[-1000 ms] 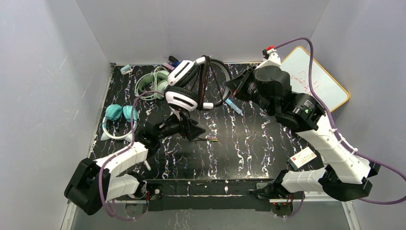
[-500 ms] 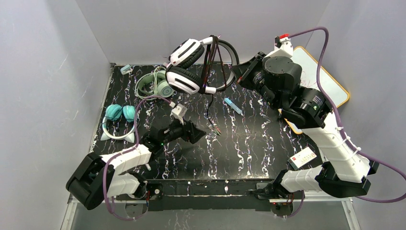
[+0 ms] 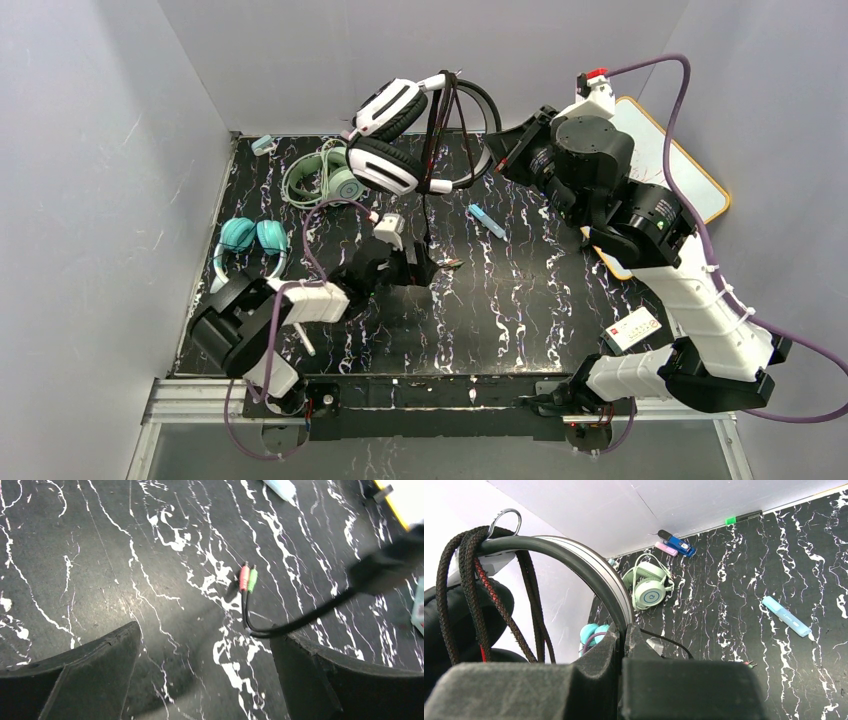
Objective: Wrap the headphones
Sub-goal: Wrap the headphones cable around the headphones.
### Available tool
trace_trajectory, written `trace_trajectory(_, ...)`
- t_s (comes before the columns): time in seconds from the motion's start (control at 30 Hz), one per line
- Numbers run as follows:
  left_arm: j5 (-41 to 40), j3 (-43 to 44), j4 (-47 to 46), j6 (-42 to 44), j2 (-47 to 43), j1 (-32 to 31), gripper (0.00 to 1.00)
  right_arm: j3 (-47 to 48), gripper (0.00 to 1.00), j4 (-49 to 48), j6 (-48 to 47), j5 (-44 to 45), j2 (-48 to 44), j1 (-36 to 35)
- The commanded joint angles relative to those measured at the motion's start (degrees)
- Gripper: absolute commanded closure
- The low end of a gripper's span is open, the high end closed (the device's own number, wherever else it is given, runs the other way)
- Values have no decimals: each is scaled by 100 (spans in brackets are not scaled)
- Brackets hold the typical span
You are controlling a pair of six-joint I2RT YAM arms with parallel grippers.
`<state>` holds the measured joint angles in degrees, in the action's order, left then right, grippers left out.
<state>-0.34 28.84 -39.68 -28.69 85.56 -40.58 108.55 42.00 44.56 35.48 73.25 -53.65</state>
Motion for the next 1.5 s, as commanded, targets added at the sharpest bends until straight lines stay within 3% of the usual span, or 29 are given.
trace_trajectory(0.0,-911,359,-495,-478,595,-132,2,396,99,-957,206,147,-179,21)
trace_trajectory(0.13,-843,667,-1379,-501,1291,-127,4,292,99,-1019,203,178,-265,21)
trace_trajectory(0.2,-699,834,-1839,-493,1615,-134,22,225,99,-1056,211,213,-310,21)
trace_trajectory(0.27,-569,1004,-2094,-349,1880,-128,56,179,99,-1075,204,239,-337,21)
trace_trajectory(0.3,-578,1095,-2107,-290,1973,-133,65,182,99,-1071,197,255,-345,22)
trace_trajectory(0.37,-679,1218,-2112,-217,2072,-131,74,186,99,-1048,171,291,-345,21)
trace_trajectory(0.47,-589,1335,-2100,33,2127,-128,100,206,99,-1049,112,425,-352,20)
trace_trajectory(0.77,336,1044,-1245,-173,1715,-129,100,558,99,-1282,-667,1584,-82,21)
trace_trajectory(0.93,569,314,-768,-258,858,-185,100,548,99,-1890,-1616,2298,134,21)
trace_trajectory(1.33,961,249,2084,198,-882,-698,100,204,99,-4709,-4846,3298,772,69)
trace_trajectory(1.47,947,352,2884,412,-1247,-963,100,237,99,-4645,-4859,3146,1061,426)
